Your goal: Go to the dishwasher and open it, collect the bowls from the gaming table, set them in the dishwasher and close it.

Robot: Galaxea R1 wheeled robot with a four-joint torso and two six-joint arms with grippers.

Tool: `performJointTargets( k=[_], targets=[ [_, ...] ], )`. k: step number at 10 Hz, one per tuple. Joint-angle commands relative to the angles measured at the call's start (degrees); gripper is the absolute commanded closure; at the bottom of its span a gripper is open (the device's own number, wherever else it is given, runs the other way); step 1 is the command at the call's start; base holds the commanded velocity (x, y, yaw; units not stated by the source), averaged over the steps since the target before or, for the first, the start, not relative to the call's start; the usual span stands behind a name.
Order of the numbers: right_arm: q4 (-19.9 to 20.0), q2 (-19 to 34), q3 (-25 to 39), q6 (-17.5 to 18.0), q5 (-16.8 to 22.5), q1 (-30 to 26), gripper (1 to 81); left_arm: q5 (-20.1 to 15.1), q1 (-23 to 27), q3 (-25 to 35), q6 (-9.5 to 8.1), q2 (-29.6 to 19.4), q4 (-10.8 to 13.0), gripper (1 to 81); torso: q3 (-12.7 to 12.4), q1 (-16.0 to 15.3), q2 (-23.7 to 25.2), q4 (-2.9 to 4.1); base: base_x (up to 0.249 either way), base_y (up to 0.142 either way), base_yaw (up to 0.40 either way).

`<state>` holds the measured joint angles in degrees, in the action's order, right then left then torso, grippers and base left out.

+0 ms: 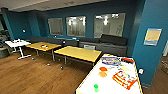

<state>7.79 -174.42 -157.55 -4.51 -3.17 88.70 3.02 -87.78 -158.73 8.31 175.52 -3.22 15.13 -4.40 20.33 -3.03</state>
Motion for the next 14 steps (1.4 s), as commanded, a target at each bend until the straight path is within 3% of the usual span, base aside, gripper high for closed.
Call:
performJointTargets(
  k=[1, 7, 14],
  targets=[
    [-0.1, 0.1, 0.1, -0.1, 3.1, -3.0, 1.0, -3.0, 2.8, 0.1, 0.04, 0.1, 0.0, 1.0, 0.0, 0.0, 0.0, 0.0, 0.078, 0.13, 0.0],
    [-0.1, 0.0, -0.3, -0.1, 3.1, -3.0, 1.0, -3.0, 2.7, 0.1, 0.04, 0.0, 0.0, 1.0, 0.0, 0.0, 0.0, 0.0, 0.038, 0.103, 0.0],
    [-0.1, 0.1, -0.3, -0.1, 3.1, -3.0, 1.0, -3.0, 2.7, 0.1, 0.03, 0.3, 0.1, 1.0, 0.0, 0.0, 0.0, 0.0, 0.0, 0.0, 0.0]
  ],
)
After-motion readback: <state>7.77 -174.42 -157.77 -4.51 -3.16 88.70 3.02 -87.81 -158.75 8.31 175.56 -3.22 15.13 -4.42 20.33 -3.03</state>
